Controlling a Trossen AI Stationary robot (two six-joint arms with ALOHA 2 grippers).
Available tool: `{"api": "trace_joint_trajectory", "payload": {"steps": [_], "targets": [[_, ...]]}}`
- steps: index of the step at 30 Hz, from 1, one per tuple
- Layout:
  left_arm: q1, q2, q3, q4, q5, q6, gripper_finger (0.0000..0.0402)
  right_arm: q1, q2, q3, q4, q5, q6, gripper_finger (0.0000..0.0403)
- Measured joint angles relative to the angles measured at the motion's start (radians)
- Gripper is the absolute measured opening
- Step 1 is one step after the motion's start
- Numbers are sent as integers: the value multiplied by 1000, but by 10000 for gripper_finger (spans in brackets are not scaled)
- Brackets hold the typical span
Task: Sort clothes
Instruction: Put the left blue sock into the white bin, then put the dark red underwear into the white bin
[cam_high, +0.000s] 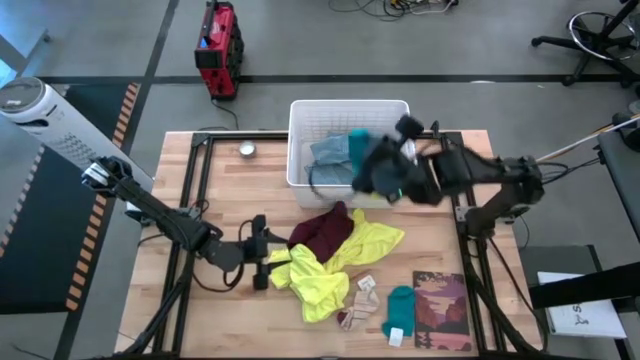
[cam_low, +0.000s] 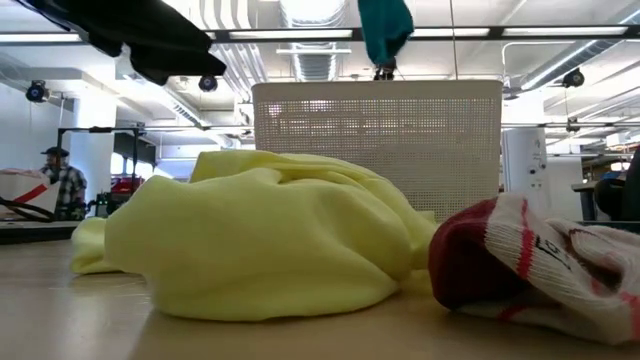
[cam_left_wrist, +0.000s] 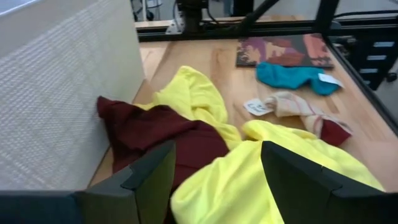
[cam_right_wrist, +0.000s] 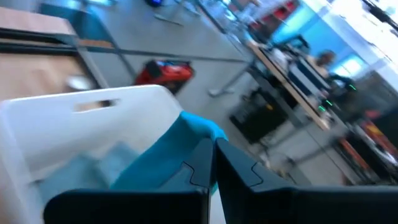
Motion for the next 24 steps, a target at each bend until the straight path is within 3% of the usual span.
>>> {"api": "trace_joint_trajectory", "payload": {"steps": [2,7,10,18,24], "targets": [[19,0,0,0,17,1,227,-69,0,4,-1,-11,-27,0],[72,0,0,0,209,-8,211,-230,0,-5,-2,-107,-11,0],[90,0,0,1,229,-9,201,-282,1,-8,-2,-193,-7,13],[179,20,0,36,290,-17,219,-303,1,-8,2,-222,-10,125],[270,131,18,76,344,-8,248,-294,1,-8,3,-219,9,211]]}}
